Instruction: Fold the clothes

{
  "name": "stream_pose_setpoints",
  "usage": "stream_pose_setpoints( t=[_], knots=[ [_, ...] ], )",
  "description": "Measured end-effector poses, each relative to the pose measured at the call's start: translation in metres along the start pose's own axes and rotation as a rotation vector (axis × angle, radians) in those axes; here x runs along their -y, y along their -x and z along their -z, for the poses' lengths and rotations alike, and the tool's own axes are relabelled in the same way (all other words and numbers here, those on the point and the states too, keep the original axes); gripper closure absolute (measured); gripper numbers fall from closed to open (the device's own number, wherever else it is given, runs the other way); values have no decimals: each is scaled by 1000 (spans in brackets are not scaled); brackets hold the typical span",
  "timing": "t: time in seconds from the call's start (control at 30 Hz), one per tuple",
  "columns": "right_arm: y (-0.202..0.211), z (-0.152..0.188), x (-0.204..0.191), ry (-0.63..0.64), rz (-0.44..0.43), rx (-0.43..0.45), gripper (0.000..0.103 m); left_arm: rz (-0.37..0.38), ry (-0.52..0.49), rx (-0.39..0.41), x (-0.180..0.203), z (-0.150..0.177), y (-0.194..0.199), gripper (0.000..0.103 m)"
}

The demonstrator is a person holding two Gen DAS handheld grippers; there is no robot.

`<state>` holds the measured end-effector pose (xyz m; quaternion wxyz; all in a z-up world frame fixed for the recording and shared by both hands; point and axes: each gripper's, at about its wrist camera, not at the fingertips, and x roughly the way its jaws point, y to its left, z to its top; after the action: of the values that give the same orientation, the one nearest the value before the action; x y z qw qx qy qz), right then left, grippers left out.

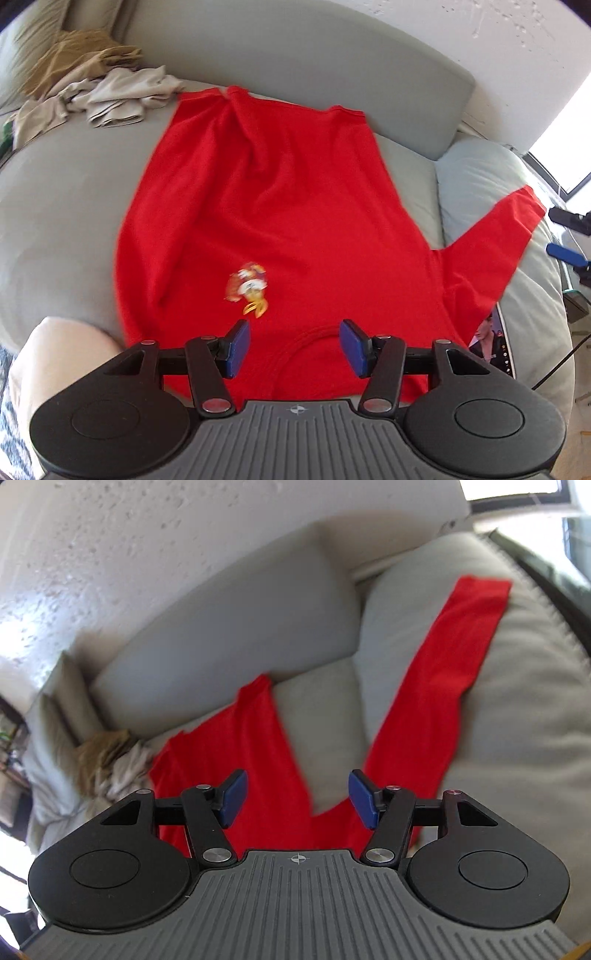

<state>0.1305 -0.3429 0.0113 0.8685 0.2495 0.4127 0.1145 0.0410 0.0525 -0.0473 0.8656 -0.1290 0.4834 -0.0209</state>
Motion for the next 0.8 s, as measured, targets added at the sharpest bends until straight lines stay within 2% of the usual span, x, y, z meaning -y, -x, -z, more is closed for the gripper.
stream_pose_setpoints(
  t=[0.1, 0.17, 0.2, 0.23, 0.27, 0.3, 0.43, 0.53, 0.63, 0.67, 0.7, 0.77, 0.8],
  knots=[
    [-24, 56, -24, 9, -56, -82, 41, -57, 31, 39, -18, 17, 7, 51],
    [-45, 91, -37, 41, -59, -125, 44, -54, -23, 86, -20, 26, -4, 55],
    [-56, 106, -42, 83, -49, -139, 52, -46, -60, 112, -19, 31, -11, 60],
    [-66, 120, -46, 123, -34, -148, 59, -39, -96, 138, -19, 35, -18, 71],
    [-74, 133, -48, 159, -13, -149, 76, -42, -138, 154, -17, 37, -28, 77],
    [-82, 144, -49, 193, 11, -151, 84, -64, -172, 147, -14, 39, -38, 83],
    [-98, 172, -38, 269, 140, -196, 86, -189, -289, 66, 0, 53, -59, 82],
    [-80, 185, -35, 310, 147, -200, 86, -234, -323, -18, 5, 58, -53, 82],
    [-65, 192, -35, 316, 169, -204, 83, -205, -257, -94, -5, 58, -45, 82],
    [-61, 193, -37, 309, 179, -218, 76, -189, -240, -116, -7, 59, -43, 82],
    [-57, 194, -39, 307, 194, -244, 63, -174, -222, -138, -10, 59, -40, 81],
    [-46, 198, -46, 332, 203, -278, 54, -108, -187, -114, -16, 57, -29, 78],
    [-39, 199, -49, 341, 193, -283, 53, -72, -170, -82, -19, 54, -20, 70]
  ],
)
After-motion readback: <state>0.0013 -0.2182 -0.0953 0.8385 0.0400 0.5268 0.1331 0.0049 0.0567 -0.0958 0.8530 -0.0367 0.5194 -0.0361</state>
